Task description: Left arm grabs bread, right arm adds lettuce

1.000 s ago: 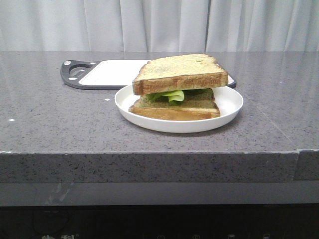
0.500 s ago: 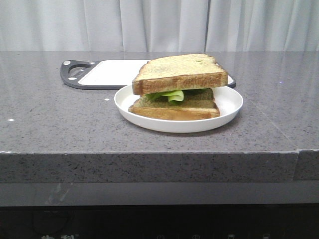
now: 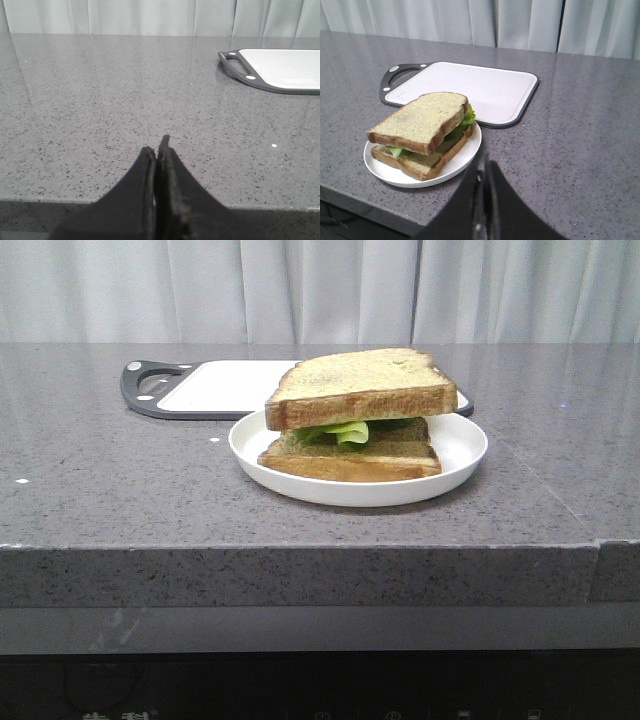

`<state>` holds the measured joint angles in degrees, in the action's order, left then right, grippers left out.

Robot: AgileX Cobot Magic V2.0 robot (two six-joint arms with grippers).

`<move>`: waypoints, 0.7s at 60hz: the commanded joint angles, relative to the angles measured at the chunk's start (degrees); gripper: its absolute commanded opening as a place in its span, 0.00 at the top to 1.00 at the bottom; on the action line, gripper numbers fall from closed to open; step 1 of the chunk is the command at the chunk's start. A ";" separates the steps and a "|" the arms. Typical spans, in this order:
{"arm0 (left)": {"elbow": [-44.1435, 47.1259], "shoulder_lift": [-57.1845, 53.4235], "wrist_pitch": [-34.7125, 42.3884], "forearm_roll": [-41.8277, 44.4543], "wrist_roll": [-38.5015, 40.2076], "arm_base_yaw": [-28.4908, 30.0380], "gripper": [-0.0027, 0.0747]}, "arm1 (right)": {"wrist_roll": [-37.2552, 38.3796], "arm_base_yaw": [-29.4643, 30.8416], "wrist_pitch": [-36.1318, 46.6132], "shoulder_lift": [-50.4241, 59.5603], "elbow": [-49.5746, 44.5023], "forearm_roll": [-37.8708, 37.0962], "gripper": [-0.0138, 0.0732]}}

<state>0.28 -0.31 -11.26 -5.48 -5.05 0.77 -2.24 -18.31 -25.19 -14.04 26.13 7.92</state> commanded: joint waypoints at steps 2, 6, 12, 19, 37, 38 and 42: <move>0.25 -1.08 4.96 -0.55 0.61 0.20 0.99 | -0.15 0.36 4.42 -0.55 1.34 -0.56 0.91; 0.25 -1.08 4.96 -0.55 0.61 0.20 0.99 | -0.15 0.36 4.58 -0.55 1.28 -0.56 0.91; 0.25 -1.08 4.96 -0.55 0.61 0.20 0.99 | -0.15 0.41 7.07 -0.55 -0.41 -0.56 0.91; 0.25 -1.08 4.96 -0.55 0.61 0.20 0.99 | -0.15 2.40 14.20 -0.45 -5.95 -0.56 0.91; 0.25 -1.08 4.96 -0.55 0.61 0.20 0.99 | -0.15 16.35 21.63 9.03 -20.66 -0.56 0.91; 0.25 -1.08 4.96 -0.55 0.61 0.20 0.99 | -0.15 16.71 21.63 9.54 -21.26 -0.56 0.91; 0.25 -1.08 4.96 -0.55 0.61 0.20 0.99 | -0.15 17.76 21.59 11.78 -24.04 -0.56 0.91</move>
<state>0.28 -0.31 -11.26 -5.48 -5.05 0.77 -2.24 -1.92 -8.76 -3.73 3.10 7.92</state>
